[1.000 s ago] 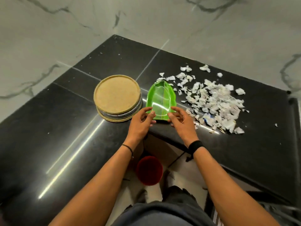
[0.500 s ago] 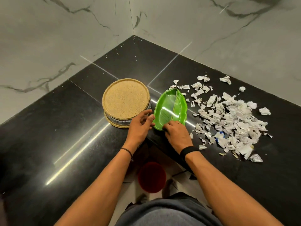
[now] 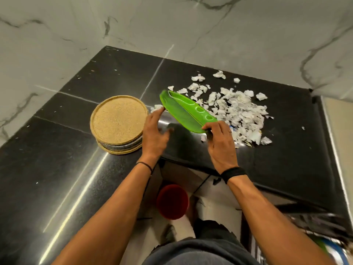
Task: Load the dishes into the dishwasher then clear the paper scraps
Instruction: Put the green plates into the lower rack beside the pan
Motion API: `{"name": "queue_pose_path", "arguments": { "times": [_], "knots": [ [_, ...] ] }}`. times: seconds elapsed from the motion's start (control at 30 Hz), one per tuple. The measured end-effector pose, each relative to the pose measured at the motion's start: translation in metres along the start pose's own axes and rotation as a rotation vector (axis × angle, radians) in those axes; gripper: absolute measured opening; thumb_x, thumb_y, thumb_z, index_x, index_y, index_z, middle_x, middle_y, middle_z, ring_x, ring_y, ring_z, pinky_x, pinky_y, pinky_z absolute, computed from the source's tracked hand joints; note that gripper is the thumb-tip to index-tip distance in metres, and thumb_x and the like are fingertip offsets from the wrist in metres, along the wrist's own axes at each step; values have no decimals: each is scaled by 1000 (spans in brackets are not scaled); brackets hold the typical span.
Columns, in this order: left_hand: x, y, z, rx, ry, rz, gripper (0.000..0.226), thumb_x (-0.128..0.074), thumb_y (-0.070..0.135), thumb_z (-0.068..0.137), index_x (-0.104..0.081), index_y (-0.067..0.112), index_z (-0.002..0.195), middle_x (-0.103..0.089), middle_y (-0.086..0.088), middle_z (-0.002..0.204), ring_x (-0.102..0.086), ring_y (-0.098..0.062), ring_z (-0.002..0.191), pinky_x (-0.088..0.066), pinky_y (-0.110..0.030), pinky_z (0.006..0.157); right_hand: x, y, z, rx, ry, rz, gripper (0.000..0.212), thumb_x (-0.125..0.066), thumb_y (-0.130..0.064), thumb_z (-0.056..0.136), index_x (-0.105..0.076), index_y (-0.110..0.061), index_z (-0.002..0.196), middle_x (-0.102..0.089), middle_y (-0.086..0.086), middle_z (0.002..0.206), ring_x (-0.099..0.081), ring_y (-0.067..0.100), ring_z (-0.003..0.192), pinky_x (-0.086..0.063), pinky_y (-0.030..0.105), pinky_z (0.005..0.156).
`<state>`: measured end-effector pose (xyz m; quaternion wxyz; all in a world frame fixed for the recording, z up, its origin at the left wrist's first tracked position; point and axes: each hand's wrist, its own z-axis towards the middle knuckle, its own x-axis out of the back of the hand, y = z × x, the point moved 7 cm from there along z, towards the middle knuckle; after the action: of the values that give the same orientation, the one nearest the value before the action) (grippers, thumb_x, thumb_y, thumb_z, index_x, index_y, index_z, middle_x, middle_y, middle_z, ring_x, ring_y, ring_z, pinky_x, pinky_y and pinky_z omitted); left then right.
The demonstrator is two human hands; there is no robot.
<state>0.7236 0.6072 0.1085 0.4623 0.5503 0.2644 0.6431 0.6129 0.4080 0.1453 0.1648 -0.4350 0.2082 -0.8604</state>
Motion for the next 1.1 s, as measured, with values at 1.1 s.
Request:
{"name": "queue_pose_path", "arguments": {
  "times": [1.1],
  "knots": [
    [-455,359,-409,-1114,-997,50,24,-57,14,81,-73,7,96,-71,-12,109,-51,-41,132,-42,-47,112,404,193,-454,-1027,295,-648,35,-51,-31,90,-71,-24,116,-74,-3,113,-68,25,101,-33,36,93]
  ]
}}
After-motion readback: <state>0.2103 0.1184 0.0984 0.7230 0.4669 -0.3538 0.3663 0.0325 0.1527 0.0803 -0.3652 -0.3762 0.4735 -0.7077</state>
